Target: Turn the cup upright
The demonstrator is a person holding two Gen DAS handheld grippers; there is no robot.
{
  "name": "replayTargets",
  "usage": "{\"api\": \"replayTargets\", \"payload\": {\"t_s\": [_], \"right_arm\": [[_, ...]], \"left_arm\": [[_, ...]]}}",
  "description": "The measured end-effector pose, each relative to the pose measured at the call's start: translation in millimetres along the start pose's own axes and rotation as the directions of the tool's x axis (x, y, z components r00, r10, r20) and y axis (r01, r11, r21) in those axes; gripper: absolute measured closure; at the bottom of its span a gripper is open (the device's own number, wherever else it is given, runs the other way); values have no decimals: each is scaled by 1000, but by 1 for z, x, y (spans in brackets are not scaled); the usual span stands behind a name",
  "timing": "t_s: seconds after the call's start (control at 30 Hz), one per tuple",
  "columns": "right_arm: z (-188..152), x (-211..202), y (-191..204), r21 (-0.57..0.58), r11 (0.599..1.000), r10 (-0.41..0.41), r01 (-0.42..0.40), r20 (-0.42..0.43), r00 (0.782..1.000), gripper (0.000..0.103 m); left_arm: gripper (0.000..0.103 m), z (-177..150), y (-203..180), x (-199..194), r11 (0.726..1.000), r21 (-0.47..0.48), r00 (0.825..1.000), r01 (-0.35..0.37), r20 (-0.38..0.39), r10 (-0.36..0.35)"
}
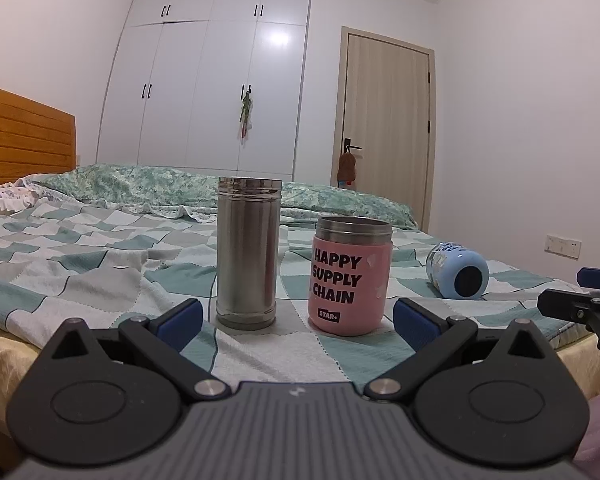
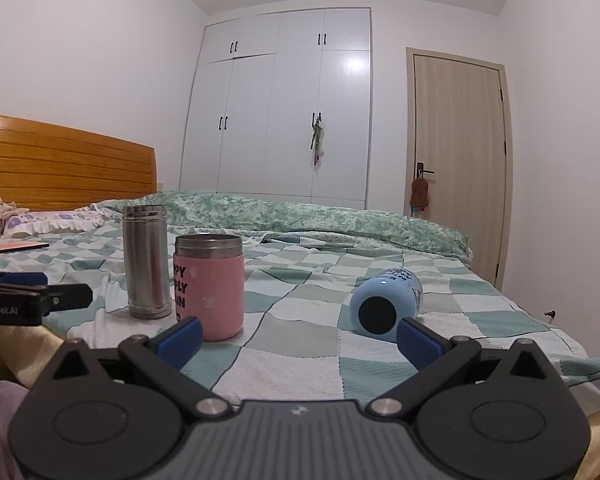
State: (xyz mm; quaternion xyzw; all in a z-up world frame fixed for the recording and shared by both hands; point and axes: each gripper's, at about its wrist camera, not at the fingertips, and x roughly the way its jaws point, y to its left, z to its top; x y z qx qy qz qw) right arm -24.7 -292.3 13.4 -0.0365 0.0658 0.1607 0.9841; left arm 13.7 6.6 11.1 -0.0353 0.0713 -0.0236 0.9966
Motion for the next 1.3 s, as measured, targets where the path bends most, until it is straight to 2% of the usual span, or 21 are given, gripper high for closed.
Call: {"api": "replayTargets", "payload": {"t_s": [1.3], "right_arm": [[-3, 1, 4, -19, 1000, -4, 4, -4, 1000, 0]], "left_arm": [[0, 0, -1, -4, 1000, 1, 1000, 14, 20, -14]]}}
